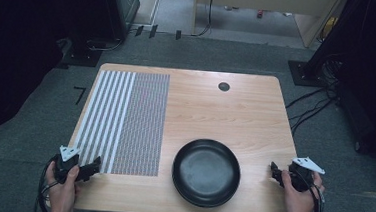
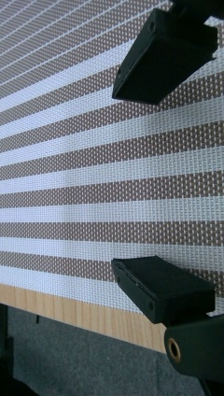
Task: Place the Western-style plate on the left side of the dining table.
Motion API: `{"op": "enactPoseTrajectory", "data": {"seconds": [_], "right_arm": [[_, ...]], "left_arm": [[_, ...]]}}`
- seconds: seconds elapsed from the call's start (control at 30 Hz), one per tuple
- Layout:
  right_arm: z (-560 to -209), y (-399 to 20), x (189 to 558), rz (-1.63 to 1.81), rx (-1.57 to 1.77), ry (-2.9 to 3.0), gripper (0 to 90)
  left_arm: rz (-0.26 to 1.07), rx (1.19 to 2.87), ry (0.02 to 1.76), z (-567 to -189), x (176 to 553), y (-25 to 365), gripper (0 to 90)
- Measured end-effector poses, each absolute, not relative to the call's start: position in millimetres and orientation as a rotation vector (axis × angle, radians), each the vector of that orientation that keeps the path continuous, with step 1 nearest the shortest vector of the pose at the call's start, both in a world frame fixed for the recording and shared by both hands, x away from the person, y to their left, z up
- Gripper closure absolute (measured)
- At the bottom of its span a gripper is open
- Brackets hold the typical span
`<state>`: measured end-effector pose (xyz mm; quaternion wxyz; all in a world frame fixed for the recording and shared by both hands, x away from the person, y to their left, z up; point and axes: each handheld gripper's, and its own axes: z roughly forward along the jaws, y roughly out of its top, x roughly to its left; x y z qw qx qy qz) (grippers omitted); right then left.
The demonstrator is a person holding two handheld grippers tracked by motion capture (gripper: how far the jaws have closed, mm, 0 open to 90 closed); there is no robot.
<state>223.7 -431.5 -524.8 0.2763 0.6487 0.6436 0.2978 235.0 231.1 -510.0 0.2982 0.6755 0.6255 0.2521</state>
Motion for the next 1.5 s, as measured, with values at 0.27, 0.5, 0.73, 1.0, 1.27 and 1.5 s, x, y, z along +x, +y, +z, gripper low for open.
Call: {"op": "enactPoseTrajectory", "data": {"seconds": [0.27, 0.5, 0.73, 1.0, 1.27, 1.5], "right_arm": [[-525.5, -431.6, 225.2, 0.779, 1.763, 1.727, 11.0], [-524.1, -434.9, 224.5, 0.798, 1.784, 1.709, 14.4], [-514.6, -431.9, 223.0, 0.800, 1.763, 1.688, 14.3], [-498.8, -424.0, 231.7, 0.831, 1.763, 1.747, 13.8], [-487.5, -429.4, 237.6, 0.934, 1.823, 1.664, 15.0], [-489.3, -428.5, 239.7, 0.909, 1.804, 1.655, 16.3]], "left_arm": [[0.705, 1.737, 1.695, -502.0, 231.9, 230.0, 15.9], [0.712, 1.711, 1.663, -494.8, 230.4, 223.8, 16.4], [0.692, 1.724, 1.672, -488.2, 236.9, 209.2, 16.2], [0.652, 1.730, 1.636, -469.6, 247.1, 185.2, 16.2], [0.653, 1.744, 1.603, -458.3, 265.1, 158.1, 16.2], [0.622, 1.733, 1.535, -451.1, 274.2, 129.3, 16.2]]}}
